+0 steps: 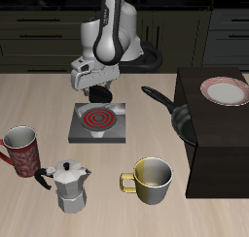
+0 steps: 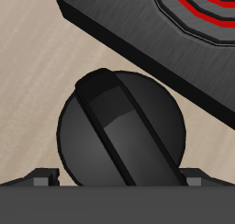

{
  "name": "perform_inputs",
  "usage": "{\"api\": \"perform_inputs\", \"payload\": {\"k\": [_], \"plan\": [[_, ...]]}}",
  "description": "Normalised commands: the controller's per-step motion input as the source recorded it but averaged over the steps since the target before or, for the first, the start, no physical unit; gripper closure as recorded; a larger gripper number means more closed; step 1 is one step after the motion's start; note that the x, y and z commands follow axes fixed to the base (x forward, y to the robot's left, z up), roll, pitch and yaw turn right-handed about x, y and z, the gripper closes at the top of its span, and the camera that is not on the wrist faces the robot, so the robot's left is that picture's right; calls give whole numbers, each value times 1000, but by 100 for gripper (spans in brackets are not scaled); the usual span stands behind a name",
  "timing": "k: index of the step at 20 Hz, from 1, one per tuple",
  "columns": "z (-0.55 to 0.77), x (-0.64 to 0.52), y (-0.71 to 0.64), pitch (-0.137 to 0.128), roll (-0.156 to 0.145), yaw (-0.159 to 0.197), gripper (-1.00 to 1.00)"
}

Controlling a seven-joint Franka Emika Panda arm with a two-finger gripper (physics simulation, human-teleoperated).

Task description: Place the frying pan on the top layer of the shelf and turn off the stove

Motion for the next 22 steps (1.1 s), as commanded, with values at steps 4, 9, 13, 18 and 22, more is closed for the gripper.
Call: {"api": "perform_inputs", "payload": {"k": [4, 9, 13, 18, 22], "plan": [[-33, -112, -41, 25, -48, 102, 100], [21, 61, -64, 5, -17, 44, 100], [-45, 119, -105, 4, -14, -42, 100], [78, 220, -159, -64, -42, -125, 100], [-36, 145, 26, -24, -30, -112, 100]]}}
